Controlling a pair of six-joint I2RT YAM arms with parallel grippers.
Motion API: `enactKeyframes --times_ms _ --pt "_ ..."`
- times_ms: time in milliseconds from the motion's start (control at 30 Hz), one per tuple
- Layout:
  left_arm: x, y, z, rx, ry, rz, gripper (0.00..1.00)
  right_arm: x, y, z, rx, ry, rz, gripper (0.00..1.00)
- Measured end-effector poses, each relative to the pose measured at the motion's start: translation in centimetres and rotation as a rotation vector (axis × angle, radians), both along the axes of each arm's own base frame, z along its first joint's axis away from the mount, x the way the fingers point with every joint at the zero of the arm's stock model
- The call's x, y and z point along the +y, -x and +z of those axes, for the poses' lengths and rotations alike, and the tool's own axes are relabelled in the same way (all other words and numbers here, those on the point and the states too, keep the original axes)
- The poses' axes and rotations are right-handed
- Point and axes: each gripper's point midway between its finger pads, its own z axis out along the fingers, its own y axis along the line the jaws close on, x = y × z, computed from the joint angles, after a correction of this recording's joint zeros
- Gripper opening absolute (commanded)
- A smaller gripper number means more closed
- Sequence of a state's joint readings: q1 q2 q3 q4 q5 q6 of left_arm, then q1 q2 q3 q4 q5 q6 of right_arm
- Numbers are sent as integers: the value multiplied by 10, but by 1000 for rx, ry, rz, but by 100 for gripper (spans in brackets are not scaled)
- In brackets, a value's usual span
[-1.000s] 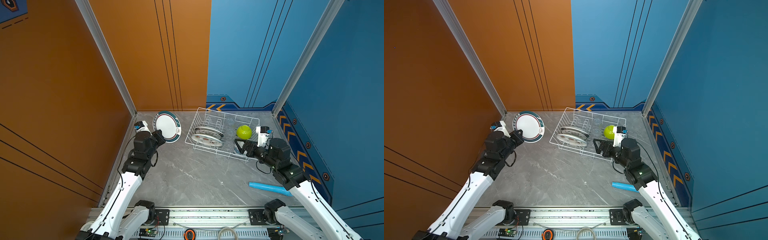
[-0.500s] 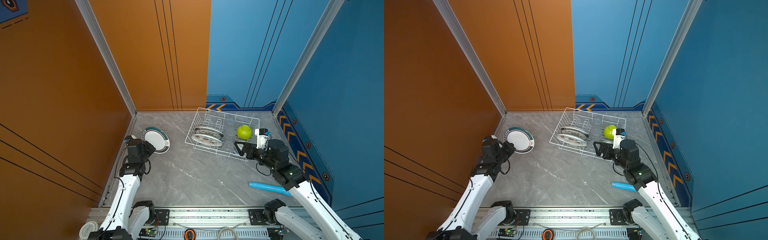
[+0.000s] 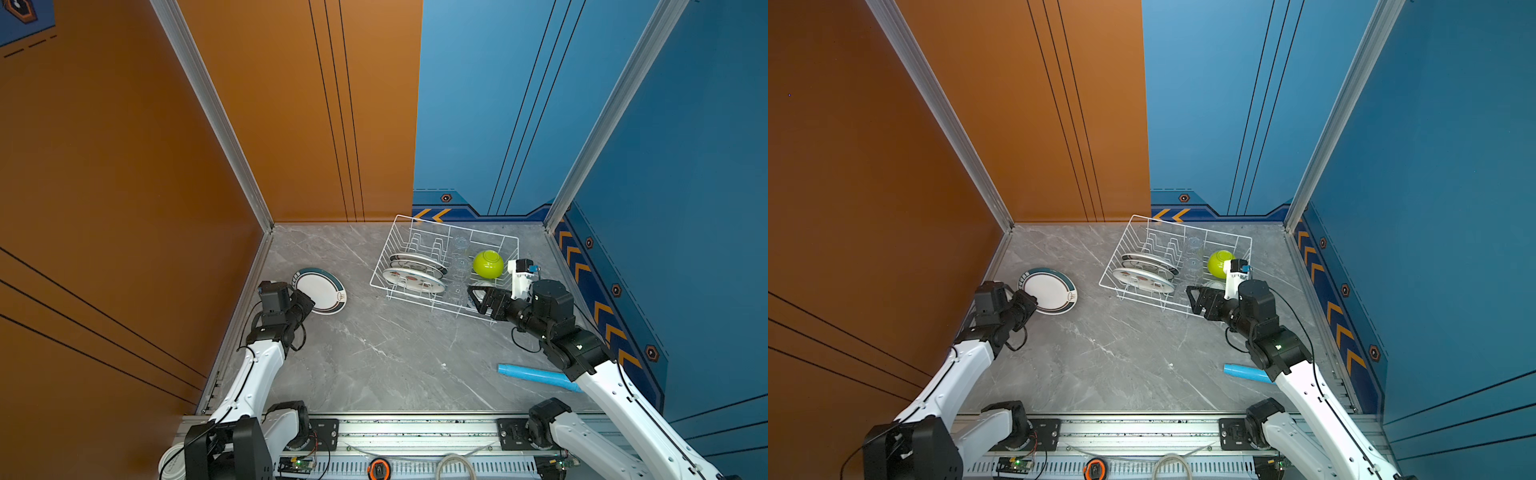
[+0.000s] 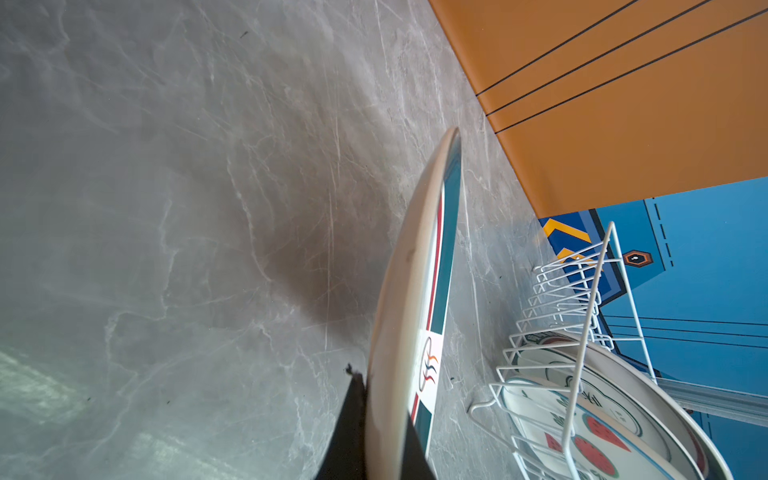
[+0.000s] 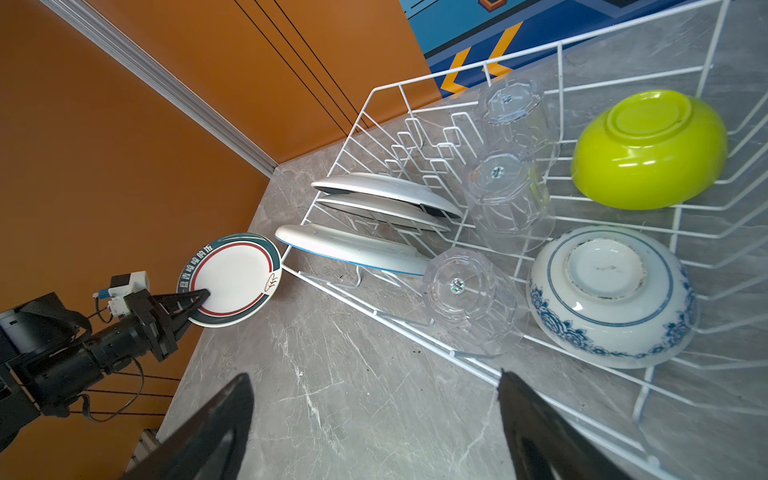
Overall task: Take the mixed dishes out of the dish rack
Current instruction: 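Carry the plate with the left gripper and lower it flat onto the table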
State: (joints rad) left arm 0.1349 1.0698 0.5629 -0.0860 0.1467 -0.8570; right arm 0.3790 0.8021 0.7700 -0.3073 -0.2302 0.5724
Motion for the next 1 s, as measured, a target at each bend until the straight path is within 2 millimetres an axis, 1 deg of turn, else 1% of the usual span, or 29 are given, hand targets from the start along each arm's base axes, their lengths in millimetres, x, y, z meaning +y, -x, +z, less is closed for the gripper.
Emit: enactKeyframes --times_ms 100,167,400,633,867,900,1000 --pt "-2 -1 -11 26 22 -5 0 0 0 0 0 1 0 92" --pt "-3 -3 -13 28 31 -5 0 0 0 0 1 1 0 92" --pt "-5 -7 -19 35 50 -14 0 1 -4 -9 25 15 2 92" --pt "-5 -9 -20 30 50 -15 0 1 -4 -9 25 18 1 92" --pt "-5 -9 -27 50 54 -15 0 0 -5 -10 26 23 -7 92" --pt "-6 -9 -27 51 54 -16 2 0 -5 -11 27 24 -8 92" --pt "-6 -9 -28 51 55 -17 12 -1 -7 -13 33 29 -13 92"
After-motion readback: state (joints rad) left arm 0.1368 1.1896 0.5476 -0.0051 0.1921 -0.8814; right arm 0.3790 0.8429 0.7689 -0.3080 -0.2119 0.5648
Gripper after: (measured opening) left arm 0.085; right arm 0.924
